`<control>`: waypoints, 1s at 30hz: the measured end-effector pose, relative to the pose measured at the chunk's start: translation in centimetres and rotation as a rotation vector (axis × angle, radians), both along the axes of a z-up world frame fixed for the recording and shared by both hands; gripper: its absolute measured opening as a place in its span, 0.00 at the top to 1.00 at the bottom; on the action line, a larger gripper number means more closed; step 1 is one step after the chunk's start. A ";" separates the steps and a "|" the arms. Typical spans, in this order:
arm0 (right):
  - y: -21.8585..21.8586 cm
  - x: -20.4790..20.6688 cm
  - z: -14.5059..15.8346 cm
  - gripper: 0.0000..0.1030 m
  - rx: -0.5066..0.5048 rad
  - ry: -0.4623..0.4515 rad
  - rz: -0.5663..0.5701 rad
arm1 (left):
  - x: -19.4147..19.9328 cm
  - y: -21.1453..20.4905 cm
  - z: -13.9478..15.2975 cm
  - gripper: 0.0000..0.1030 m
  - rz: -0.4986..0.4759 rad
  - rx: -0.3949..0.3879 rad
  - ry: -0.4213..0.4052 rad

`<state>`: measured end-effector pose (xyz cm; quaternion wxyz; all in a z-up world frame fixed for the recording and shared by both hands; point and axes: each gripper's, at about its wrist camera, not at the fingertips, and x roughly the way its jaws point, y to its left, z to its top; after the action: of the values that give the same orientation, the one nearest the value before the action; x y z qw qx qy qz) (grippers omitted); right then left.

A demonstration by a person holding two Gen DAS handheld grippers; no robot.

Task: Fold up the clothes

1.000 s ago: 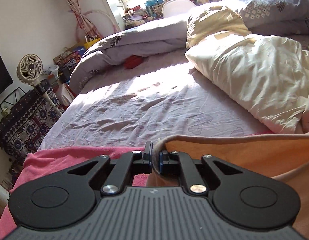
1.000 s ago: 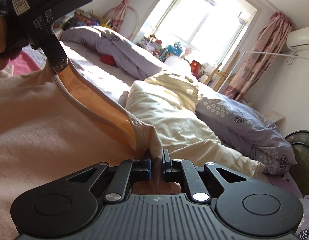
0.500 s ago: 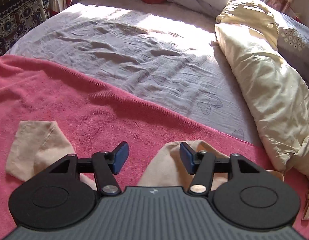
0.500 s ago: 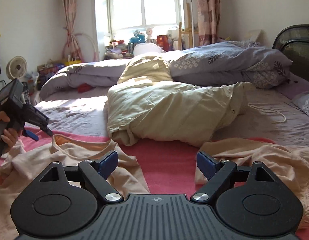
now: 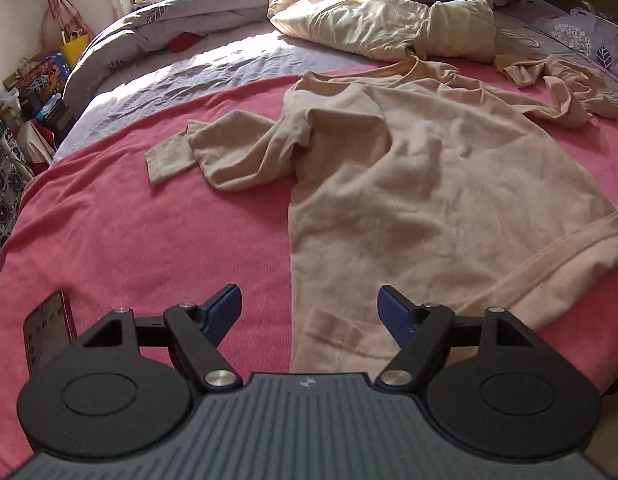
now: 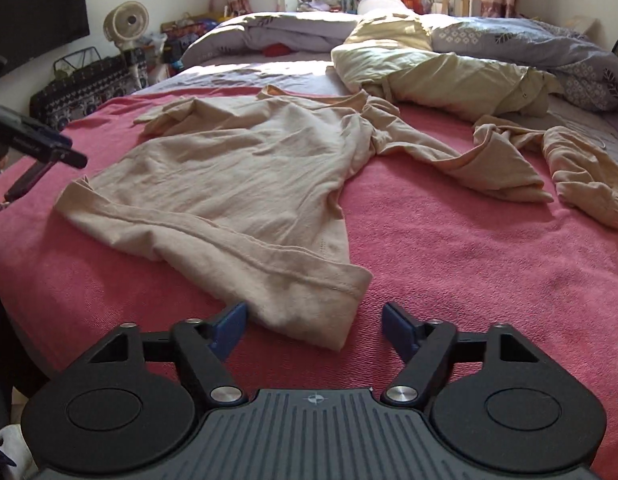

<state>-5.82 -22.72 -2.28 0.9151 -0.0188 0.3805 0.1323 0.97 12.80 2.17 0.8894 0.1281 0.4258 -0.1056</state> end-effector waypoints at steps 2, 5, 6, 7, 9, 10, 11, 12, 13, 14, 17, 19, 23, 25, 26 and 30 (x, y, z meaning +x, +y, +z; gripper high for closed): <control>1.1 0.0 0.3 0.73 -0.026 -0.010 -0.016 | -2.1 0.5 -0.7 0.26 0.002 -0.021 -0.018; 2.2 -0.8 1.6 0.85 -0.090 -0.045 -0.004 | -3.7 0.4 -1.2 0.25 -0.010 0.018 -0.100; 2.4 -1.1 2.2 0.86 -0.119 -0.067 0.003 | -3.9 0.1 -1.3 0.24 -0.014 0.065 -0.139; 2.6 -1.4 2.8 0.87 -0.147 -0.090 0.010 | -4.1 -0.2 -1.4 0.24 -0.016 0.111 -0.179; 2.6 -2.0 4.1 0.87 -0.179 -0.126 0.018 | -3.9 -0.3 -1.6 0.21 -0.012 0.174 -0.253; 2.7 -2.4 4.8 0.87 -0.196 -0.142 0.024 | -3.6 -0.2 -1.6 0.20 -0.014 0.186 -0.274; 2.8 -2.7 5.5 0.87 -0.216 -0.159 0.030 | -3.4 0.0 -1.7 0.20 -0.019 0.193 -0.289; 2.9 -3.1 6.0 0.87 -0.237 -0.172 0.038 | -3.0 0.0 -1.9 0.20 -0.030 0.192 -0.286; 3.0 -3.3 6.4 0.87 -0.257 -0.180 0.045 | -2.6 0.1 -2.2 0.19 -0.041 0.192 -0.274; 3.0 -3.5 6.5 0.87 -0.273 -0.183 0.050 | -2.2 0.1 -2.5 0.19 -0.050 0.196 -0.263; 3.0 -3.6 5.6 0.88 -0.324 -0.155 0.052 | -1.5 -0.4 -4.0 0.13 -0.048 0.254 -0.251; 2.7 -3.7 4.7 0.91 -0.340 -0.129 0.045 | -1.7 -0.6 -4.4 0.11 -0.012 0.273 -0.277; 1.8 -3.8 3.4 0.92 -0.341 -0.092 0.019 | -2.3 1.2 -2.9 0.10 -0.005 0.052 -0.204; 1.3 -3.8 3.1 0.92 -0.323 -0.081 0.004 | -2.5 2.2 -2.3 0.09 -0.046 -0.127 -0.118; 1.2 -3.8 3.0 0.92 -0.315 -0.077 -0.002 | -2.5 2.3 -2.4 0.08 -0.057 -0.157 -0.106; 1.4 -3.5 2.5 0.91 -0.291 -0.071 -0.005 | -2.1 1.1 -3.4 0.07 -0.057 -0.089 -0.119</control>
<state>-9.37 -21.34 0.23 0.9159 -0.1550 0.3630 0.0729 -1.14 13.87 -1.23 0.9145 0.1066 0.3634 -0.1421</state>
